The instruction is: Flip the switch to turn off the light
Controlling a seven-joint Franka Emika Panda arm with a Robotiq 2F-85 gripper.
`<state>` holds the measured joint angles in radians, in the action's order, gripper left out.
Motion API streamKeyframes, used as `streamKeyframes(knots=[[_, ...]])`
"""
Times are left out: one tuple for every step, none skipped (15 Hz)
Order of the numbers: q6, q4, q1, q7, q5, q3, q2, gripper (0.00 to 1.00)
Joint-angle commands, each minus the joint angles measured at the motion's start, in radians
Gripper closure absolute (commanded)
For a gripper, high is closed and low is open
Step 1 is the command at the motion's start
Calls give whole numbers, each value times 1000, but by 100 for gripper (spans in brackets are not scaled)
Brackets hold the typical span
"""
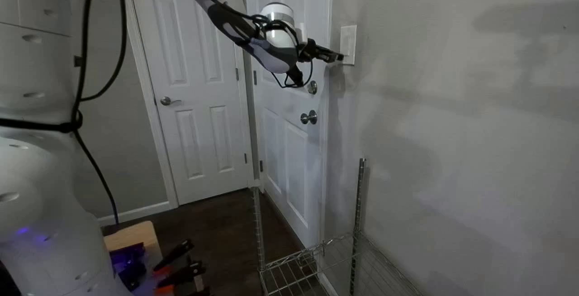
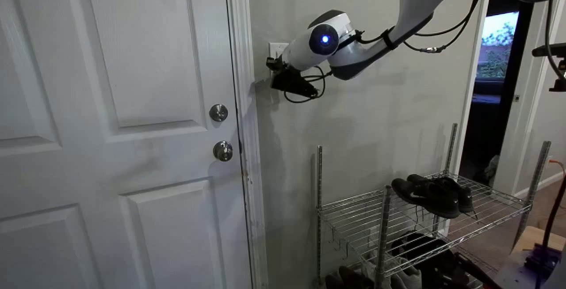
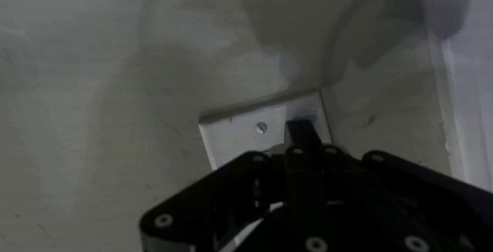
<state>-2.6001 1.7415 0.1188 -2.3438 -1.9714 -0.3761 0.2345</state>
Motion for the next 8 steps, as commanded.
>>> streamKeyframes(knots=[[33, -34, 0, 5, 1, 8, 37, 97], [35, -35, -1, 4, -1, 8, 36, 97], [36, -36, -1, 5, -1, 8, 35, 97], [37, -36, -1, 1, -2, 8, 34, 97], [34, -37, -1, -7, -3, 7, 33, 97], [37, -35, -2, -10, -4, 7, 32, 97], [37, -34, -2, -14, -4, 6, 32, 97], [38, -34, -2, -16, -4, 6, 32, 98]])
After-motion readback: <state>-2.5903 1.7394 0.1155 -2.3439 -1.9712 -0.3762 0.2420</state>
